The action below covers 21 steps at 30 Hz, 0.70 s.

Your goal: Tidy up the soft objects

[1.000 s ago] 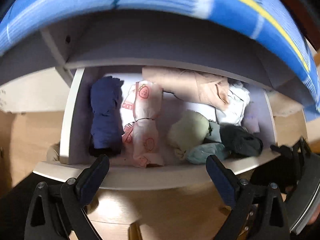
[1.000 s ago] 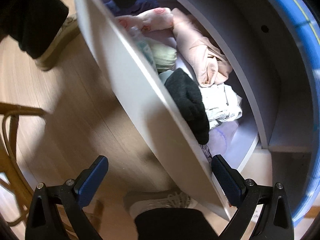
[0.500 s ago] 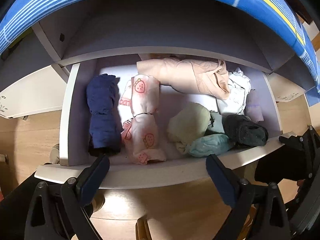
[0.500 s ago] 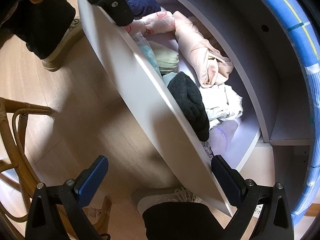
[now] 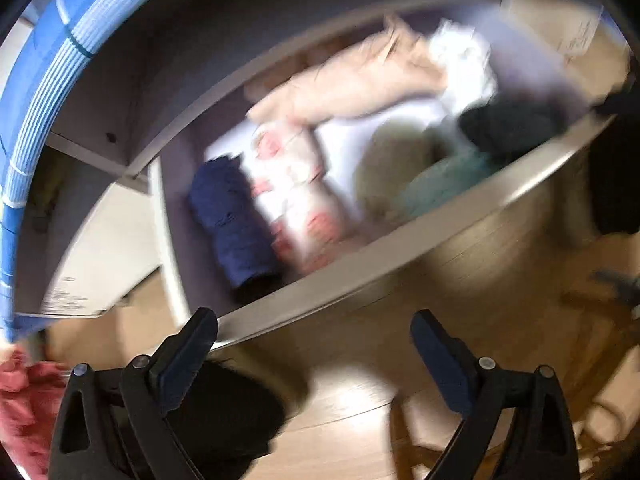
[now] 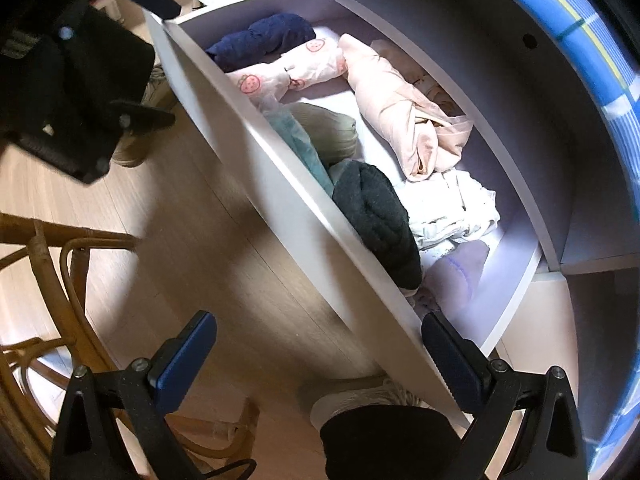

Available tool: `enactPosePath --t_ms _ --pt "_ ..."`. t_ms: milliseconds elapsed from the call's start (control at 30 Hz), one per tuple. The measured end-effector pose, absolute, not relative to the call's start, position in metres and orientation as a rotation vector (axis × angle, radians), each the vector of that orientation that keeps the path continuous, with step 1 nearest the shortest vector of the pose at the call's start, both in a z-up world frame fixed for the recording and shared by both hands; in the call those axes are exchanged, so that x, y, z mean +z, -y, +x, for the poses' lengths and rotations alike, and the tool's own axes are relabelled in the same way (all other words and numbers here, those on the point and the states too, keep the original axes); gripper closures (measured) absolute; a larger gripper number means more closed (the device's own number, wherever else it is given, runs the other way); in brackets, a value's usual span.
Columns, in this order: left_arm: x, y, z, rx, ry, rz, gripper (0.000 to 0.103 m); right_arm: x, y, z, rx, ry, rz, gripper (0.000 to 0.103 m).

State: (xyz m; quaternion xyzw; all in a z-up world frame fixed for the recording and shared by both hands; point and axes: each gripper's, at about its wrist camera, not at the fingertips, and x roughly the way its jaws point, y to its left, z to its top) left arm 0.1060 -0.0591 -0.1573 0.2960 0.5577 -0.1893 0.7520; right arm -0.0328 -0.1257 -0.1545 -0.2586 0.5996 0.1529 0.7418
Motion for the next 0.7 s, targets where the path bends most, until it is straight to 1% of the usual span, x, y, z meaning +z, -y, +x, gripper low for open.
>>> enactPosePath --t_ms 67,133,333,467,700 --pt "-0.144 0.051 0.114 -0.48 -1.243 0.461 0.005 -0.156 0.122 -0.034 0.334 -1.315 -0.57 0.0" --pt "-0.139 0.045 0.119 -0.496 -1.248 0.377 0.005 -0.157 0.123 -0.033 0.333 -1.317 -0.561 0.0" --pt "-0.159 0.055 0.117 -0.513 -1.267 0.462 0.008 -0.155 0.123 -0.035 0.338 -1.321 -0.533 0.0" --pt "-0.161 0.06 0.103 -0.538 -1.259 0.55 0.008 -0.151 0.12 -0.039 0.363 -1.313 -0.532 0.0" --pt "-0.154 0.057 0.093 -0.579 -1.29 0.572 0.008 -0.146 0.116 -0.041 0.414 -1.334 -0.508 0.0"
